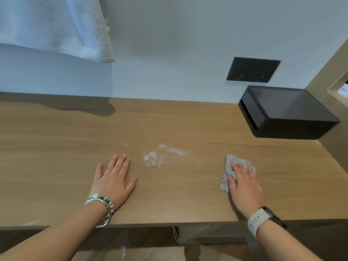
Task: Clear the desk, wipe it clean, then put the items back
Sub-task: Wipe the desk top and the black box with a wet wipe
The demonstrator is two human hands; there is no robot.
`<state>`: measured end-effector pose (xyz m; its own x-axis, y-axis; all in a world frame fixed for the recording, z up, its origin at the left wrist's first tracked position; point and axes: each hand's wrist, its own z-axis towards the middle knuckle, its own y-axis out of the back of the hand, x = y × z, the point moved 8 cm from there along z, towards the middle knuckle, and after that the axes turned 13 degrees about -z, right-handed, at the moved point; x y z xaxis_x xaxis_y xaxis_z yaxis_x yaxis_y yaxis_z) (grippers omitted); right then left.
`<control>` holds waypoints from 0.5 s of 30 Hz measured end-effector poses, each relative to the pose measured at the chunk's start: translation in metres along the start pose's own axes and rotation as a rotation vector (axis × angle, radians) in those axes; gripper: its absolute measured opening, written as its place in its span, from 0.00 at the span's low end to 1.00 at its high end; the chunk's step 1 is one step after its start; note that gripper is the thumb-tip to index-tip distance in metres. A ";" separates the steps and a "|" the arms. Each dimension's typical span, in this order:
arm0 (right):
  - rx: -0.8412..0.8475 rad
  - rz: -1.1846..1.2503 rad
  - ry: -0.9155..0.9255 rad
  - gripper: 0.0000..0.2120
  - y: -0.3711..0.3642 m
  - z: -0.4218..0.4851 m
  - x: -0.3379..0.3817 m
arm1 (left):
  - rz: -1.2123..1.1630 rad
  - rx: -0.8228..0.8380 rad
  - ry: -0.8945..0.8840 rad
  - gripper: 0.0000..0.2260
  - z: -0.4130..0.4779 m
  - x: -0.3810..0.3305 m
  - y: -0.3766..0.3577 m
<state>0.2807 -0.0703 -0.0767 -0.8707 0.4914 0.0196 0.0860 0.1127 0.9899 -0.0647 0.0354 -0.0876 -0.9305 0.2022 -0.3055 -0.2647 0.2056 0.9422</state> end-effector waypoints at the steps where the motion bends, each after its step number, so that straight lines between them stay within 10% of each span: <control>1: -0.013 -0.004 -0.049 0.23 0.004 0.009 -0.004 | 0.015 -0.003 0.000 0.41 0.001 0.002 -0.001; 4: -0.065 -0.006 -0.021 0.23 0.009 0.013 0.035 | 0.008 -0.001 0.012 0.41 0.003 0.005 -0.002; 10: 0.049 0.016 0.656 0.27 -0.005 -0.045 0.170 | -0.063 -0.009 0.024 0.29 0.028 0.016 0.007; 15: -0.147 -0.018 0.104 0.22 0.004 0.034 0.051 | -0.029 -0.040 0.026 0.40 0.030 0.018 0.006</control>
<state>0.2536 -0.0151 -0.0766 -0.9175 0.3977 0.0090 0.0053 -0.0103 0.9999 -0.0755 0.0688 -0.0918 -0.9285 0.1716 -0.3292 -0.3007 0.1727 0.9380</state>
